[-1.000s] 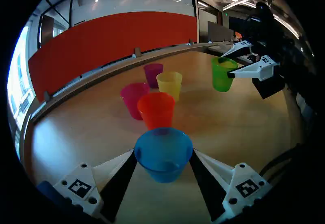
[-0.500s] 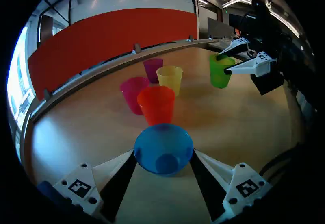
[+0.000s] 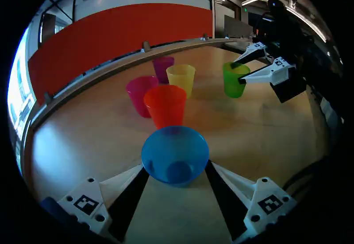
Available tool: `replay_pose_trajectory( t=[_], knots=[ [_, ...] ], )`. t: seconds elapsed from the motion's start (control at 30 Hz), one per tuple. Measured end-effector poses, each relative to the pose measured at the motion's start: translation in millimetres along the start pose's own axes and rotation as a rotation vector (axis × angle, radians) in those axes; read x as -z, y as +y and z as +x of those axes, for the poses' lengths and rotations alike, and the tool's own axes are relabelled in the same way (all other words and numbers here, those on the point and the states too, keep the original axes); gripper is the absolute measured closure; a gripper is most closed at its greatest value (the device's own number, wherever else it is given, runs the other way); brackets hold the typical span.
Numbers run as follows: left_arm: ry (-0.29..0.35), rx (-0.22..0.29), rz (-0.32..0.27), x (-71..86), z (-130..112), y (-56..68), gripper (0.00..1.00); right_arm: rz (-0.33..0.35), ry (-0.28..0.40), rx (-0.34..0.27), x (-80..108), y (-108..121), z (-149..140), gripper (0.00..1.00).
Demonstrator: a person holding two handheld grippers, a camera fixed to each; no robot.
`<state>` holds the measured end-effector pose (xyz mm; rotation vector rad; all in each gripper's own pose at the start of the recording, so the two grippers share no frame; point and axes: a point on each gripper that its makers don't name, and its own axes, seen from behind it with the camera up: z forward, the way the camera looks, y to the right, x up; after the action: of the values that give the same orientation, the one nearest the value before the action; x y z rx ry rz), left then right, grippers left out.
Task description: Pour water
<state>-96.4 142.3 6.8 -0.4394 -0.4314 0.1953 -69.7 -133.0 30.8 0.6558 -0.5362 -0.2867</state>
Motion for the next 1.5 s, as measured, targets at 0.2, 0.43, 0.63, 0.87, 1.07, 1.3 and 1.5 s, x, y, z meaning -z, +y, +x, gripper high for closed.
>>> replay_pose_trajectory(
  t=[0.2,0.43,0.63,0.87,1.07,1.3,1.5],
  knots=[
    [-0.016,0.0,-0.002,-1.6,-5.3,0.5,0.1,0.004,-0.022,-0.005,-4.2,-2.3,-6.9,0.07],
    [-0.033,0.008,-0.012,-0.2,-10.2,2.8,0.1,0.005,-0.039,-0.016,-7.5,-3.5,-12.3,0.07],
    [-0.048,0.015,-0.021,1.0,-15.3,4.2,0.1,0.01,-0.042,-0.042,-6.7,-3.5,-14.6,0.07],
    [-0.054,0.013,-0.022,1.3,-18.5,5.0,0.1,0.008,-0.045,-0.049,-5.4,-3.6,-16.5,0.06],
    [-0.059,0.012,-0.023,2.5,-21.5,6.1,0.1,-0.001,-0.05,-0.057,-4.5,-2.7,-18.7,0.05],
    [-0.06,0.013,-0.022,5.2,-24.7,7.8,0.1,-0.01,-0.068,-0.04,-4.9,-4.0,-26.9,0.04],
    [-0.067,0.023,-0.024,11.1,-29.7,9.2,0.1,-0.02,-0.084,-0.049,-0.3,-4.0,-36.8,0.02]
  ],
)
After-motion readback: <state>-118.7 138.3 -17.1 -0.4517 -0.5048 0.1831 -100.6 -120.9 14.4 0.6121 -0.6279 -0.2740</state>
